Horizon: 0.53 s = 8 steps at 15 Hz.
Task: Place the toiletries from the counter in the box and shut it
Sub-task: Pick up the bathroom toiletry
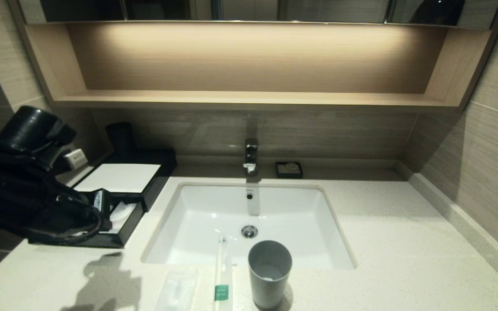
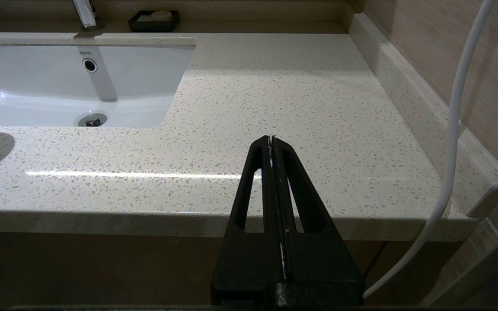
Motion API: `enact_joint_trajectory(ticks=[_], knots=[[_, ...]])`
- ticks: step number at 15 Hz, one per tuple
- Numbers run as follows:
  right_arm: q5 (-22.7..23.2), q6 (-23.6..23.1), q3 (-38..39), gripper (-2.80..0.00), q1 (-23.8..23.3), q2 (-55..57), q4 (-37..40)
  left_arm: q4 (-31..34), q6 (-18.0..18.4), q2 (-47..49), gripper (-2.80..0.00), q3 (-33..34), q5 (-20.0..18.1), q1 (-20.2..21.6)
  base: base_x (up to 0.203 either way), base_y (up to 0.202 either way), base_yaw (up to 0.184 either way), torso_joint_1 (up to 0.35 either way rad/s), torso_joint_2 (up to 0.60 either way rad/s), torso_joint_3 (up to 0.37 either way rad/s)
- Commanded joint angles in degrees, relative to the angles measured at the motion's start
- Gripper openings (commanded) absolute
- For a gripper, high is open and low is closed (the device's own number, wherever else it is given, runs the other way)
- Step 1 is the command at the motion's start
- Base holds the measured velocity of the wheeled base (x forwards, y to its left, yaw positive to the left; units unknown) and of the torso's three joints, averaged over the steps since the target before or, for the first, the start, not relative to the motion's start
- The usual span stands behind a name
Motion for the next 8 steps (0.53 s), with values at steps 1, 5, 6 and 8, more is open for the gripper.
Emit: enact_joint_trajectory(ticks=[1,5,6,8], knots=[[0.01,-0.01,0.09,-2.80,0.01,0.00,-0.02,2.30,-2.17,-2.17,-2.80,0.30,0.05,-3.90,0.000,0.000,0.000,0.000,0.00,0.000],[0.01,-0.01,0.09,-2.80,0.01,0.00,-0.02,5.67,-9.46,-2.18,-2.80,1.46,0.06,-12.58,0.000,0.000,0.000,0.000,0.00,0.000],[0.01,-0.01,0.09,-2.80,0.01,0.00,-0.02,5.75,-11.40,-2.03,-2.80,1.85,0.07,-15.17,0.000,0.000,0.000,0.000,0.00,0.000],[0.01,-0.01,0.09,-2.80,0.01,-0.06,-0.02,5.91,-14.59,-1.58,-2.80,2.21,0.21,-19.96,0.000,0.000,0.000,0.000,0.00,0.000]])
